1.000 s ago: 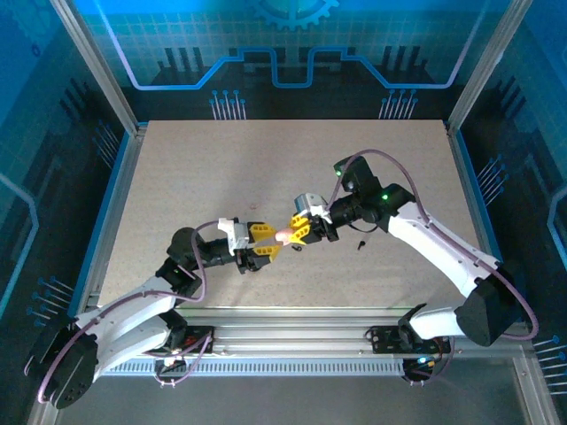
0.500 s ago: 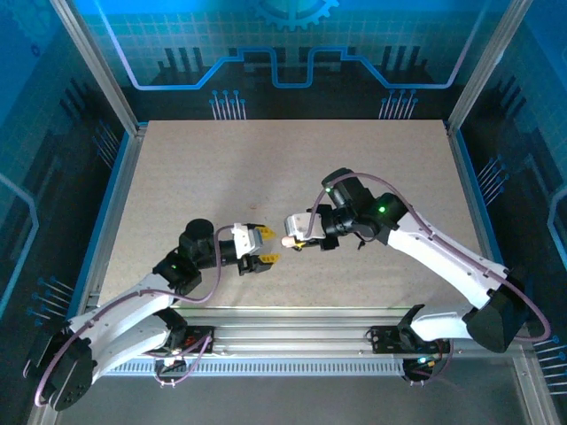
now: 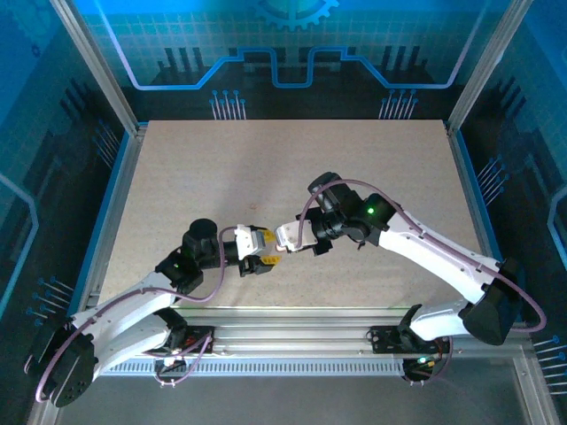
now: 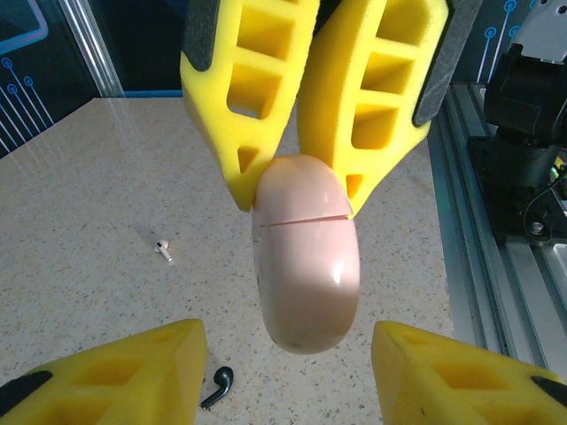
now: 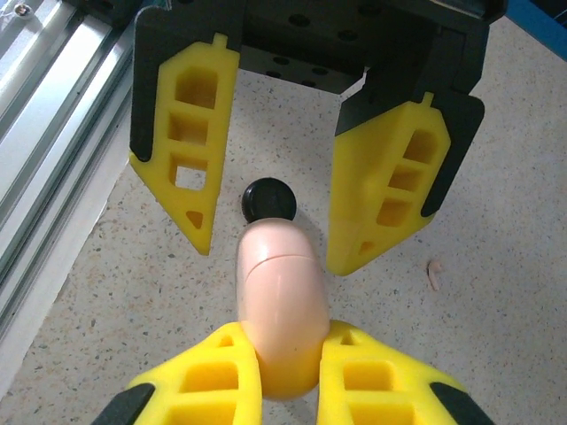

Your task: Insert wireless bluetooth earbuds into charging case

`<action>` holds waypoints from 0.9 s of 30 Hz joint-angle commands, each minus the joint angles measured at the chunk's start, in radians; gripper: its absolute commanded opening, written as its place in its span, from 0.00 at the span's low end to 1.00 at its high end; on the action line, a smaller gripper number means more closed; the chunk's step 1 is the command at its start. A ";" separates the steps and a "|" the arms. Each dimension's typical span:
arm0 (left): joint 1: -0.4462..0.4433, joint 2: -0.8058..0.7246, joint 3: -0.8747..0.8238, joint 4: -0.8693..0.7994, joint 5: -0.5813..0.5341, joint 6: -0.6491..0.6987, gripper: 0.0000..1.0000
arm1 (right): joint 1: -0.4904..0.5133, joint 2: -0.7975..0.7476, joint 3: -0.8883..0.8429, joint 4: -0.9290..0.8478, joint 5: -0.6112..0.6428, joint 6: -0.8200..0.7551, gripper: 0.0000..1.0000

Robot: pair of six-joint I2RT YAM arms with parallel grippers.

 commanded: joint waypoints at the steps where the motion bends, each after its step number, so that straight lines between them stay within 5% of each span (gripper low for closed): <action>1: -0.011 -0.001 0.024 0.026 0.040 -0.001 0.52 | 0.018 0.010 0.025 -0.005 -0.027 -0.008 0.09; 20: -0.015 -0.005 0.037 0.037 0.034 -0.046 0.53 | 0.038 0.033 0.027 0.038 -0.037 0.024 0.09; 27: -0.019 -0.005 0.046 0.015 0.028 -0.041 0.40 | 0.043 0.035 0.031 0.053 -0.031 0.037 0.09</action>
